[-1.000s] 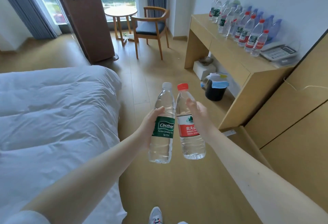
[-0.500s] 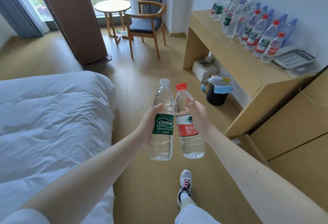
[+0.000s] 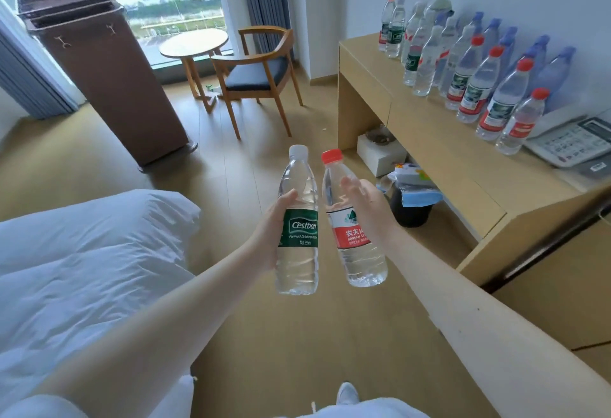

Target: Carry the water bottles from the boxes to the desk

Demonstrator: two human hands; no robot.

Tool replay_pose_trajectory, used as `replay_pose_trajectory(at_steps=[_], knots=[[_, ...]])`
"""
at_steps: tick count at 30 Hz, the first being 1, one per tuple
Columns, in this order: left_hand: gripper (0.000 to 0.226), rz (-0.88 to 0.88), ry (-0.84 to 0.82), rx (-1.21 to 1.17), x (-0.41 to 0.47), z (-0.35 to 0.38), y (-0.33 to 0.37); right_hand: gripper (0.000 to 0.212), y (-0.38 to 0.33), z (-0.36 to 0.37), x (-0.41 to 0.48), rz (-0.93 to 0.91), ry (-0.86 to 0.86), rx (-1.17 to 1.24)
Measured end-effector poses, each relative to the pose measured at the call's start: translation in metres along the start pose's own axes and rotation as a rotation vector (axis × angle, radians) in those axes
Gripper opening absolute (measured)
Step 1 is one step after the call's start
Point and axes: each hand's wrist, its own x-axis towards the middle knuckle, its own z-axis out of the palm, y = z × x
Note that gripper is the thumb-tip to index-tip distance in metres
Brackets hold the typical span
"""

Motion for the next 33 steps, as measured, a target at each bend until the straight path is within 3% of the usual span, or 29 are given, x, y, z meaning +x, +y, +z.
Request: replay_pose_trajectory(at_steps=[7, 12, 16, 22, 29, 33], knots=[[0.06, -0.009, -0.013, 0.004, 0.075, 0.02, 0.037, 0.059, 0.001, -0.036, 0.065, 0.003, 0.06, -0.003], [0.071, -0.032, -0.047, 0.082, 0.139, 0.028, 0.059, 0.071, 0.007, -0.051, 0.111, 0.043, 0.101, -0.018], [0.057, 0.006, -0.067, 0.125, 0.195, 0.032, 0.089, 0.094, 0.009, -0.059, 0.158, 0.092, 0.175, 0.012], [0.039, 0.017, -0.133, 0.151, 0.272, 0.019, 0.161, 0.069, -0.018, -0.045, 0.243, 0.105, 0.276, 0.002], [0.039, 0.032, -0.195, 0.188, 0.353, -0.014, 0.236, 0.074, -0.045, -0.021, 0.338, 0.138, 0.296, 0.055], [0.043, 0.053, -0.201, 0.166, 0.388, -0.019, 0.263, 0.04, -0.049, -0.021, 0.381, 0.149, 0.301, 0.053]])
